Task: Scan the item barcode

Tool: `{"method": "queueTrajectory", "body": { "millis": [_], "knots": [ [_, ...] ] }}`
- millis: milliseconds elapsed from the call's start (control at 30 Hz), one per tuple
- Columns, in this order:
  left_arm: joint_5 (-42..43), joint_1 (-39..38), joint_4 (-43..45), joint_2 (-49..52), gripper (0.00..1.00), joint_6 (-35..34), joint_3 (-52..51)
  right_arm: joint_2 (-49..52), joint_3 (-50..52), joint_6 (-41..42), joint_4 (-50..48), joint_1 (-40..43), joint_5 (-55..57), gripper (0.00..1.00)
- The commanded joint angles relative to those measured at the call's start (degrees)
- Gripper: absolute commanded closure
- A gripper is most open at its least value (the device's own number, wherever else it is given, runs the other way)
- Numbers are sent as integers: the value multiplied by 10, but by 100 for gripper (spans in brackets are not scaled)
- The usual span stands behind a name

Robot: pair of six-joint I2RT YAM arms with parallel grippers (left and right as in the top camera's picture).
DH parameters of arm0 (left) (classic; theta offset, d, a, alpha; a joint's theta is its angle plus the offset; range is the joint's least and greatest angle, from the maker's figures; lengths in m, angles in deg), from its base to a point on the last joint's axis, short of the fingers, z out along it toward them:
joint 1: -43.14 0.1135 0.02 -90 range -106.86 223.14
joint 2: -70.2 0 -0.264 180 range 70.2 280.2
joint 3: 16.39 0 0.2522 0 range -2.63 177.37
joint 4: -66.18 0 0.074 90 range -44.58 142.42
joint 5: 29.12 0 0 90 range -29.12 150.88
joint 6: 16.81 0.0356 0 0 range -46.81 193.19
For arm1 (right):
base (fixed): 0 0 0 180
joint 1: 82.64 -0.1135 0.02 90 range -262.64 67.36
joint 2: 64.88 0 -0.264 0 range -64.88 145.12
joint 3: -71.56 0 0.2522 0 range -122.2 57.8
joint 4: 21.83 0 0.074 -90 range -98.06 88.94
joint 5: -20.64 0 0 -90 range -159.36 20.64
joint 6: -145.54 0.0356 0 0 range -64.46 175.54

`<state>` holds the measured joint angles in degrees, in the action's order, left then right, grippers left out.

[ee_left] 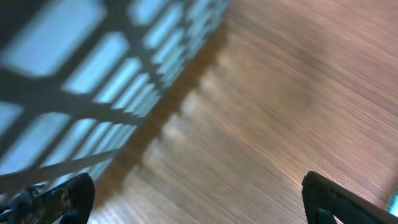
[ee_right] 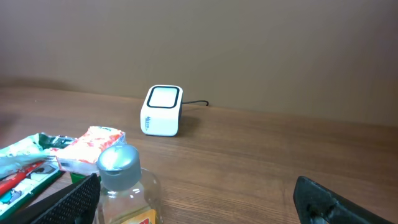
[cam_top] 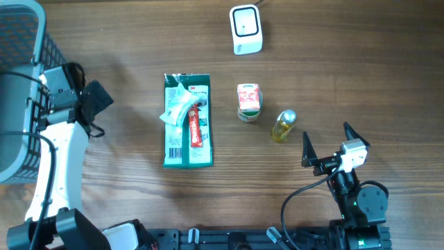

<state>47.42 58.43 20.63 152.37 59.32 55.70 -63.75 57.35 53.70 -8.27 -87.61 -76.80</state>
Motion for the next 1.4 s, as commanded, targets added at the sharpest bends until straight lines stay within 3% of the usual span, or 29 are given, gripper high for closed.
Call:
{"method": "queueTrajectory", "body": {
  "millis": [0, 67, 333, 1367],
  "knots": [
    [125, -21, 11, -9, 0, 69, 9, -1, 2, -8, -2, 2, 5, 0],
    [163, -41, 12, -8, 0, 79, 9, -1, 2, -8, -2, 2, 5, 0],
    [166, -117, 12, -8, 0, 91, 9, -1, 2, -8, -2, 2, 5, 0],
    [166, -118, 11, -8, 0, 92, 9, -1, 2, -8, -2, 2, 5, 0]
  ]
}}
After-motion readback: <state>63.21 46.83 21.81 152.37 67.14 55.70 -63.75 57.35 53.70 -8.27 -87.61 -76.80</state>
